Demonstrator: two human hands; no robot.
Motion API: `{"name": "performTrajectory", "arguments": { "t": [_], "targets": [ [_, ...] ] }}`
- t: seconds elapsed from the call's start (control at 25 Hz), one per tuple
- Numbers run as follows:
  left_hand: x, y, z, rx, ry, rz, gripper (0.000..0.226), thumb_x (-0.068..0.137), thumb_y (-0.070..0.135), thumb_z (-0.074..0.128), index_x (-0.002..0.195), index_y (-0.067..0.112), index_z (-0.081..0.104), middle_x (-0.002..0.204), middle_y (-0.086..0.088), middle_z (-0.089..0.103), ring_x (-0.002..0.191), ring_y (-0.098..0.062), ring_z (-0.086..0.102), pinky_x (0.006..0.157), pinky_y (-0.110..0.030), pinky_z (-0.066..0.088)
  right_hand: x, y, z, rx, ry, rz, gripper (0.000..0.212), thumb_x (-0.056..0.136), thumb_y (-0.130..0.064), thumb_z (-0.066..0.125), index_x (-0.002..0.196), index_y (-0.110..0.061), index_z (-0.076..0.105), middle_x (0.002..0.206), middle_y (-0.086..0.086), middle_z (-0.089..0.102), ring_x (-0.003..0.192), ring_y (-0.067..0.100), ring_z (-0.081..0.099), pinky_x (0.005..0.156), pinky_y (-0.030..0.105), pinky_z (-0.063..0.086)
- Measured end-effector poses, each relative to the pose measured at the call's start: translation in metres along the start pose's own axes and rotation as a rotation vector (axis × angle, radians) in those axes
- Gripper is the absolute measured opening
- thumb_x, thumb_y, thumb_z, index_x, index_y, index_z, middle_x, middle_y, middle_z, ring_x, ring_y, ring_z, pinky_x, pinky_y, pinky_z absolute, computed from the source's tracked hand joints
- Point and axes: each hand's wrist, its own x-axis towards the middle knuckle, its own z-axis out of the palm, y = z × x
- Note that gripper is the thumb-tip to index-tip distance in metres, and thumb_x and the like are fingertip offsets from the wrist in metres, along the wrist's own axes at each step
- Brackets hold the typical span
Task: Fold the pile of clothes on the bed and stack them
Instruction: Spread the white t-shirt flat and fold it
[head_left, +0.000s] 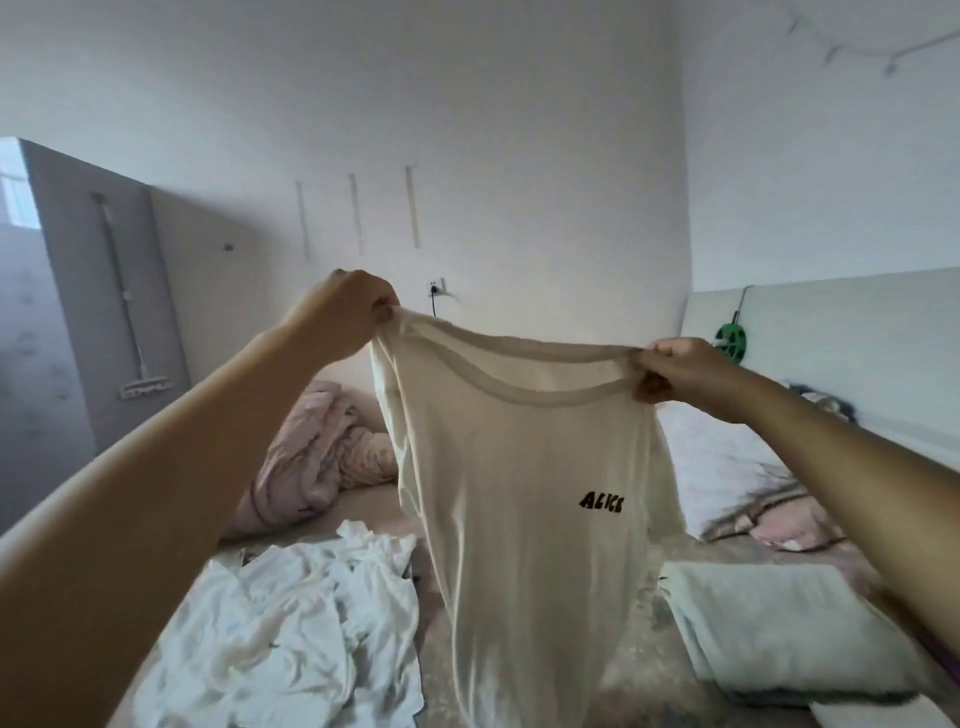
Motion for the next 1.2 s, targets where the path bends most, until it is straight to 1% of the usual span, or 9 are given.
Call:
{"name": "performTrajectory", "arguments": {
  "t": [0.2,0.32,0.4,0.52,0.72,0.84,0.92,1.0,1.2],
  "targets": [
    [0.017,-0.015,-0.022,0.027,0.078,-0.119,0.012,0.092,0.014,0.05,0.091,0.017,0.062,0.093,-0.009,0.065,0.071,-0.028,0.056,0.072,-0.038,0.051,-0.007,-0.047,-0.024,-0.286,-0.096,-0.152,0.02,0.078,0.0,0.073,0.089,-0.016,0.068,0.083,-0.003,0.067,0.075,0.003,0.062,0.062,0.004,0.046],
    [0.016,-0.02,-0.025,-0.114,0.022,-0.178,0.012,0.092,0.01,0.056,0.084,0.013,0.065,0.073,-0.008,0.06,0.044,-0.025,0.054,0.046,-0.027,0.049,-0.009,-0.063,-0.027,-0.337,0.01,-0.24,0.007,0.086,-0.007,0.067,0.083,-0.014,0.068,0.079,-0.002,0.065,0.06,-0.008,0.059,0.064,0.005,0.047],
    [0.011,-0.023,-0.023,-0.211,-0.04,-0.213,0.014,0.092,0.004,0.056,0.085,0.007,0.067,0.067,-0.01,0.058,0.043,-0.023,0.054,0.038,-0.02,0.043,-0.006,-0.067,-0.031,-0.342,0.008,-0.226,0.007,0.088,-0.017,0.065,0.09,-0.012,0.068,0.088,0.002,0.066,0.073,0.001,0.06,0.073,0.011,0.047],
    [-0.001,-0.027,-0.02,-0.391,-0.074,-0.265,0.014,0.093,0.0,0.054,0.088,0.002,0.067,0.068,-0.011,0.058,0.056,-0.02,0.056,0.041,-0.019,0.049,-0.005,-0.07,-0.032,-0.23,-0.057,-0.121,0.017,0.091,-0.025,0.061,0.096,-0.01,0.064,0.095,0.008,0.063,0.084,0.018,0.056,0.074,0.029,0.045],
    [-0.021,-0.023,-0.006,-0.91,-0.095,-0.464,0.024,0.099,0.006,0.045,0.079,0.013,0.055,0.073,-0.006,0.051,0.063,-0.016,0.049,0.059,-0.026,0.047,-0.001,-0.083,-0.021,-0.393,0.041,-0.261,0.021,0.093,-0.026,0.059,0.096,-0.006,0.063,0.092,0.007,0.062,0.083,0.016,0.053,0.069,0.022,0.04],
    [-0.034,-0.024,0.009,-0.596,0.058,-0.32,0.02,0.097,0.001,0.042,0.089,0.011,0.057,0.074,-0.008,0.052,0.069,-0.021,0.045,0.052,-0.025,0.035,0.003,-0.085,-0.016,-0.424,0.201,-0.394,0.025,0.093,-0.026,0.06,0.095,-0.002,0.065,0.086,0.007,0.06,0.08,0.015,0.05,0.07,0.028,0.037],
    [-0.044,-0.036,0.01,-0.297,0.187,-0.223,0.019,0.096,0.005,0.043,0.101,0.01,0.06,0.086,-0.01,0.058,0.078,-0.022,0.049,0.062,-0.028,0.035,0.001,-0.084,-0.01,-0.452,0.177,-0.438,0.021,0.092,-0.029,0.061,0.092,-0.008,0.067,0.084,0.007,0.061,0.08,0.016,0.051,0.074,0.029,0.037],
    [-0.052,-0.047,0.013,-0.176,0.122,-0.169,0.017,0.097,0.014,0.043,0.101,0.013,0.06,0.092,-0.01,0.061,0.083,-0.027,0.054,0.071,-0.033,0.041,-0.001,-0.082,-0.003,-0.427,0.147,-0.432,0.019,0.09,-0.03,0.064,0.09,-0.011,0.068,0.085,0.007,0.062,0.081,0.014,0.051,0.073,0.028,0.039],
    [-0.058,-0.048,0.005,-0.454,0.196,-0.251,0.028,0.095,0.033,0.054,0.078,0.012,0.061,0.065,0.0,0.049,0.059,-0.011,0.044,0.056,-0.021,0.036,-0.01,-0.089,-0.004,-0.365,0.015,-0.291,0.029,0.08,-0.036,0.072,0.095,-0.01,0.069,0.093,0.002,0.066,0.087,0.012,0.057,0.078,0.021,0.043]
  ]
}}
